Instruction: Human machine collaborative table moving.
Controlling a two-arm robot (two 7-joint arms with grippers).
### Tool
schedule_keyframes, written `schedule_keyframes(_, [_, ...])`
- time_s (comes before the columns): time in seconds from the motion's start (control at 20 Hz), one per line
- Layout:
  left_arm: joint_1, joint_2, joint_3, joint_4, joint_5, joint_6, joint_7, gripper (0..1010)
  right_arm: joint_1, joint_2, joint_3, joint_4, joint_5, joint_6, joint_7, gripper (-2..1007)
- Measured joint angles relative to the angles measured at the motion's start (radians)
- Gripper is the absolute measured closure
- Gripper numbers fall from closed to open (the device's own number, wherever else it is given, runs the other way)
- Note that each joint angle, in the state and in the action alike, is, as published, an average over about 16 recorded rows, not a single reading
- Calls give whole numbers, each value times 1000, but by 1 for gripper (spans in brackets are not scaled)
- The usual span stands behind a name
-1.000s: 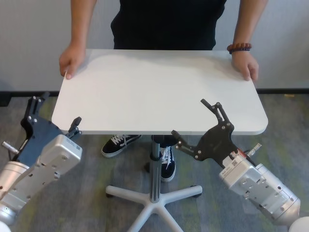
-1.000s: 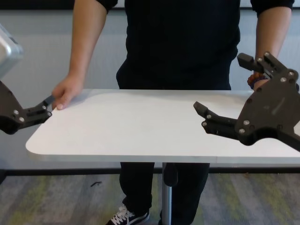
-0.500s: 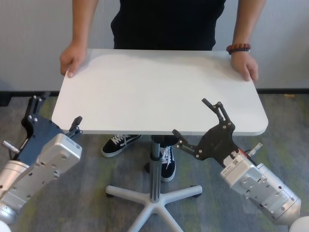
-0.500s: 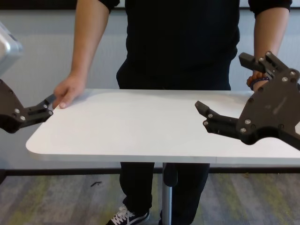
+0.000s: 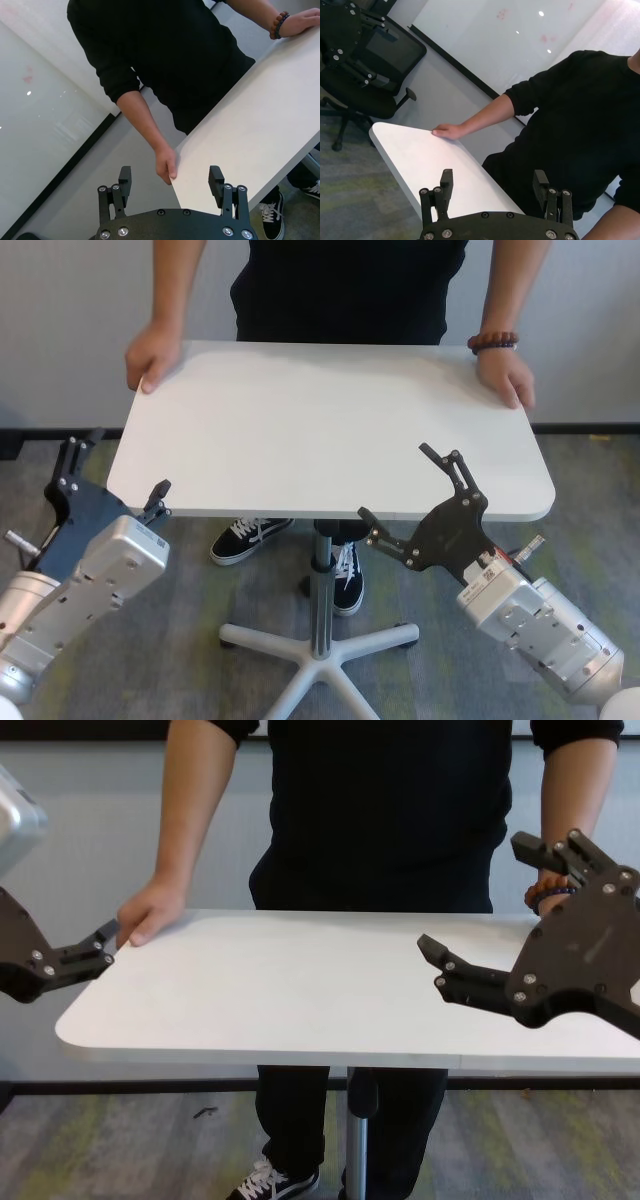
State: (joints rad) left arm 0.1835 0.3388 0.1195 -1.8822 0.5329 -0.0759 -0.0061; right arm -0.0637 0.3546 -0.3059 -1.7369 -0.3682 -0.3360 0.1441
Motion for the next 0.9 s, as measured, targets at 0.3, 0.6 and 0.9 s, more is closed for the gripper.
schedule_keyframes(0.3, [0,0,0,-1,-1,-1,-1,10,0,0,0,0,0,0,0,4])
schedule_keyframes(0.6, [-1,0,0,-1,-2,-1,-1,10,0,0,1,0,1,0,0,4])
schedule_keyframes(0.9, [-1,0,0,-1,-2,-1,-1,10,0,0,1,0,1,0,0,4])
